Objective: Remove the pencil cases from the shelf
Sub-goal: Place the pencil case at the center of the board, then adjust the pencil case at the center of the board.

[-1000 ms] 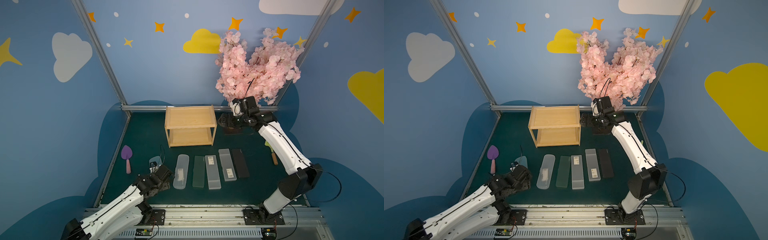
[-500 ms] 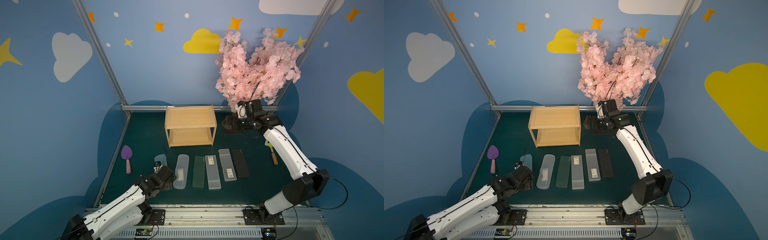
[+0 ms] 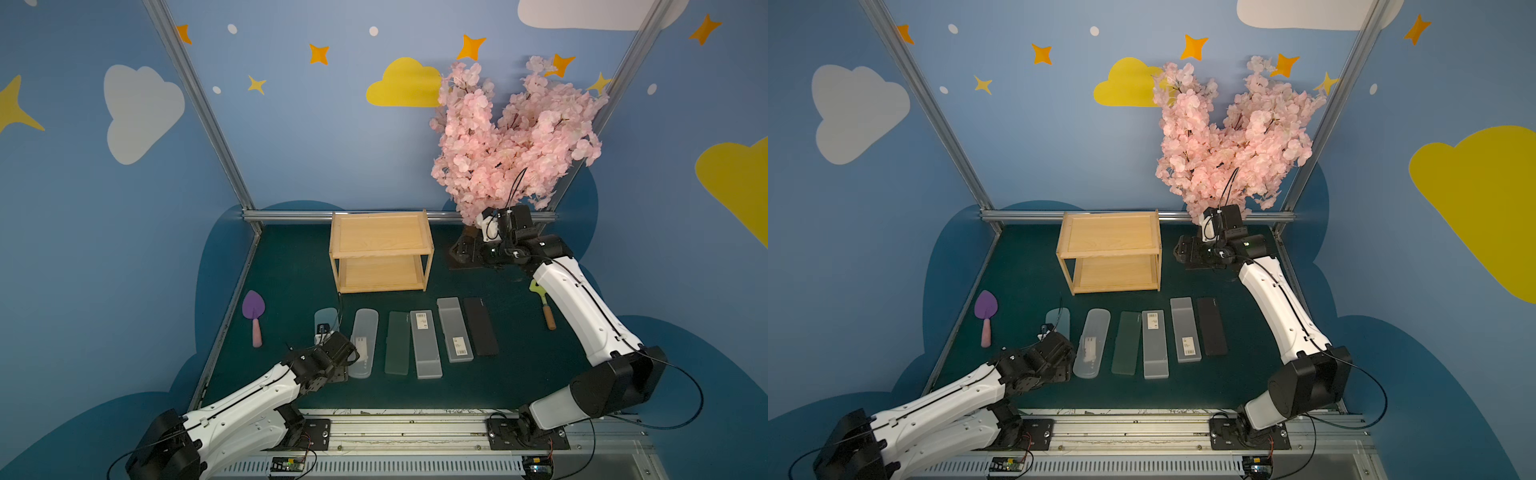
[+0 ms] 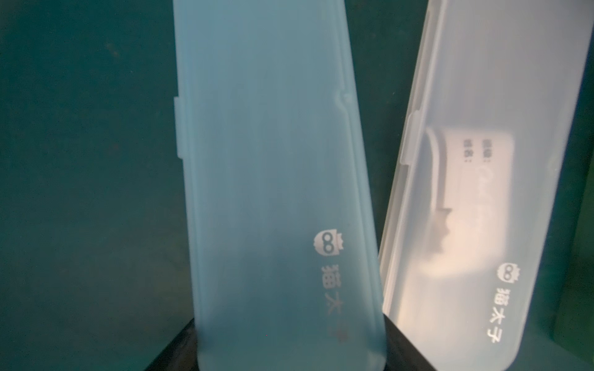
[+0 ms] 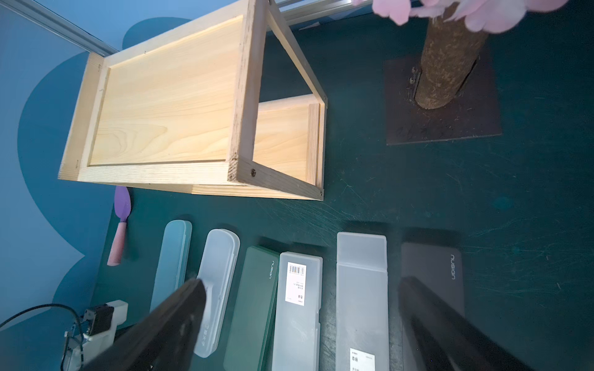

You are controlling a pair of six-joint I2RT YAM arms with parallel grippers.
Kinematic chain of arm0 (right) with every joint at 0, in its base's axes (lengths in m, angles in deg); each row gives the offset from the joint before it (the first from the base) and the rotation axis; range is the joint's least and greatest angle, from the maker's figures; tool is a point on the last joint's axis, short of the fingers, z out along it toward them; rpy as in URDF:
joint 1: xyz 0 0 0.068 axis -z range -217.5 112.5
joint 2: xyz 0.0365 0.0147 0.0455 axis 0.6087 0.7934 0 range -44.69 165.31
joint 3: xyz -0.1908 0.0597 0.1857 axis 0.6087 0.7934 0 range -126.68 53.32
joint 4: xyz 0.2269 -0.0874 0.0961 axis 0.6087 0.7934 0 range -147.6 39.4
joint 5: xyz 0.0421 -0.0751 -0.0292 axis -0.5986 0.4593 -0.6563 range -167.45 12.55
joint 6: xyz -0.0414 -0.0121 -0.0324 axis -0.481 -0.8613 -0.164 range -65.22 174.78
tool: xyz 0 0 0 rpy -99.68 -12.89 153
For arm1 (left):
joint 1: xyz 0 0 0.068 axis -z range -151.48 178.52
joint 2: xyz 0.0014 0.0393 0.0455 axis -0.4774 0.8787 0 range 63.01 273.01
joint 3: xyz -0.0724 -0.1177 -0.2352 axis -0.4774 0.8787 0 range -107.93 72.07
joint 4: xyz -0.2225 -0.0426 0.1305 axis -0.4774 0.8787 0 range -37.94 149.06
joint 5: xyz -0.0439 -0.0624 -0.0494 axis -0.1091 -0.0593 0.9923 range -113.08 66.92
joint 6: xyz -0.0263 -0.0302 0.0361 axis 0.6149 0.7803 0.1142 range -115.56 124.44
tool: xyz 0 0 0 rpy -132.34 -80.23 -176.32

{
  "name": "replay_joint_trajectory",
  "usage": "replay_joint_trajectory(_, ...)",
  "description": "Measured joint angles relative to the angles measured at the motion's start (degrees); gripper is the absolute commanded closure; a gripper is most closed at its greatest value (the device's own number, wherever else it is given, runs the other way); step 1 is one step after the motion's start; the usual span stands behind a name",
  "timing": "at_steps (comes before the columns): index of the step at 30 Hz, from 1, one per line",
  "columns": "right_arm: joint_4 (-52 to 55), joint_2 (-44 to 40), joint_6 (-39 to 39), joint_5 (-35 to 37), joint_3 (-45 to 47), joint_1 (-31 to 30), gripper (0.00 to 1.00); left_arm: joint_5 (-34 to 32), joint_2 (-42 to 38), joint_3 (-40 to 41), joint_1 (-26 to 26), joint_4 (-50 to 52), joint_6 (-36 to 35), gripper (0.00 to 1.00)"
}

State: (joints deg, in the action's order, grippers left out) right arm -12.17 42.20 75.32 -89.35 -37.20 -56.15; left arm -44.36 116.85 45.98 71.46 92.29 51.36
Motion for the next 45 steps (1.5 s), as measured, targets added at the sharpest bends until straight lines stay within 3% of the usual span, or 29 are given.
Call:
replay_joint_trajectory(10,-0.74,-0.48,0.02,-1.27,1.27,0.9,0.02,-0.15,0.55,0.0,-0.17,0.79,1.9,0.04)
replay_joint_trajectory(18,-1.25,-0.57,0.02,-1.68,2.47,1.11,0.02,-2.1,-1.86,-3.89,-1.14,4.66,2.91,0.0)
replay_joint_trajectory(21,-1.68,-0.57,0.13,-2.14,2.47,1.2,0.02,-2.6,-1.77,-7.72,-4.63,2.8,0.76,0.0)
replay_joint_trajectory(26,-2.03,-0.57,0.17,-2.49,2.47,1.22,0.02,-2.27,9.64,-12.11,-12.59,-2.03,-3.82,0.0)
replay_joint_trajectory(34,-2.01,-0.57,-0.02,-2.58,2.45,1.77,0.02,-0.72,27.87,-18.56,-16.79,-6.56,-9.38,0.0)
replay_joint_trajectory(45,-1.97,-0.57,-0.42,-2.58,2.45,3.06,0.02,0.57,30.36,-18.53,-18.21,-8.0,-10.93,0.0)
